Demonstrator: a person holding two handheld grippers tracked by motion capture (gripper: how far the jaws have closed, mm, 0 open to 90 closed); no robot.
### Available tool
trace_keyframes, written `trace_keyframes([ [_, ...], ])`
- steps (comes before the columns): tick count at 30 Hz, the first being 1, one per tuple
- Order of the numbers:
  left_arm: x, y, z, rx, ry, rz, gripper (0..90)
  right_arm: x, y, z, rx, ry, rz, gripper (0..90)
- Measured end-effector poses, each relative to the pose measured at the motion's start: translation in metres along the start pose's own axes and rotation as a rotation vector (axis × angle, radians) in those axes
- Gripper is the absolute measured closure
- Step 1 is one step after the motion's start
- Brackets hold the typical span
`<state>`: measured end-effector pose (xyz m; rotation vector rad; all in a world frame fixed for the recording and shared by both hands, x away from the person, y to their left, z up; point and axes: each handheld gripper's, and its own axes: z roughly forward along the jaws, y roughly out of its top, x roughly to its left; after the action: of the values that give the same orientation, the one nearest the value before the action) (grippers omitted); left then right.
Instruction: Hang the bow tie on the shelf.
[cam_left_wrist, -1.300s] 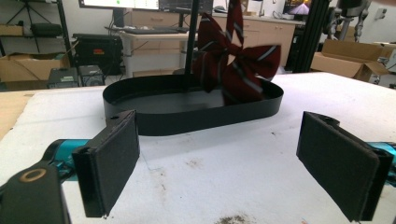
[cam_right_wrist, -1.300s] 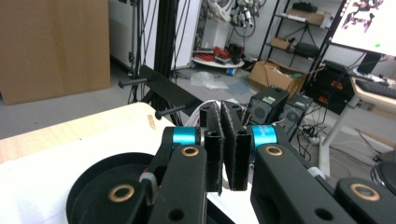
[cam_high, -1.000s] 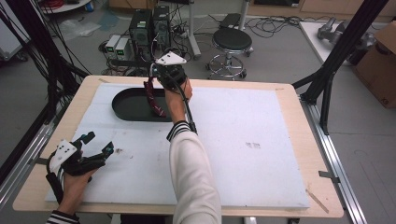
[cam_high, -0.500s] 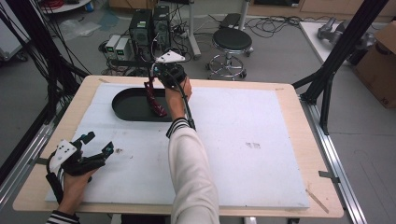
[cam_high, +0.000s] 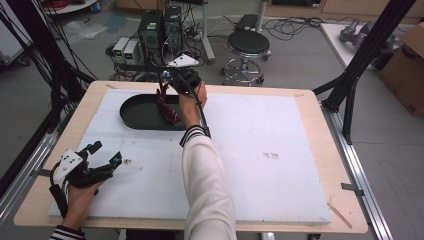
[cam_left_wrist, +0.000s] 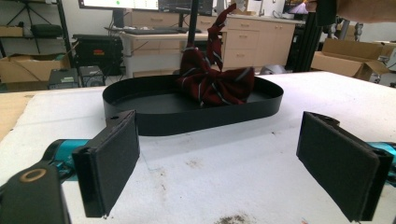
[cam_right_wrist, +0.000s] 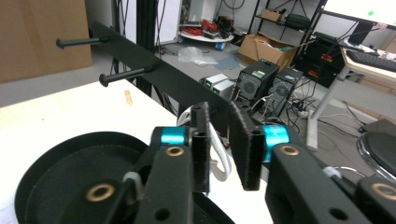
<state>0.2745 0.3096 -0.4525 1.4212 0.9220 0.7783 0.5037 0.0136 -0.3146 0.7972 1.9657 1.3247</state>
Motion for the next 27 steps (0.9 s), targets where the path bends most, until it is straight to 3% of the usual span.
trace_keyframes([
  [6,0.000,0.000,0.001,0.006,0.003,-0.003,13.6,-0.002,0.004,-0.009,-0.026,0.040,0.036,59.7],
  [10,0.000,0.000,0.001,0.005,0.005,-0.002,13.6,-0.004,0.006,-0.017,-0.047,0.099,0.075,30.1],
  [14,0.000,0.001,0.002,0.023,0.009,0.000,13.6,-0.006,0.009,-0.025,-0.048,0.158,0.111,10.6],
  [16,0.000,0.001,0.002,0.020,0.009,0.000,13.6,-0.007,0.011,-0.033,-0.048,0.185,0.108,10.3],
  [19,-0.001,0.001,0.002,0.017,0.009,0.006,13.6,-0.007,0.016,-0.047,-0.066,0.202,0.102,0.4],
  [27,-0.002,0.000,0.000,-0.006,0.005,0.023,13.6,-0.017,0.011,-0.092,-0.095,0.216,0.055,0.4],
])
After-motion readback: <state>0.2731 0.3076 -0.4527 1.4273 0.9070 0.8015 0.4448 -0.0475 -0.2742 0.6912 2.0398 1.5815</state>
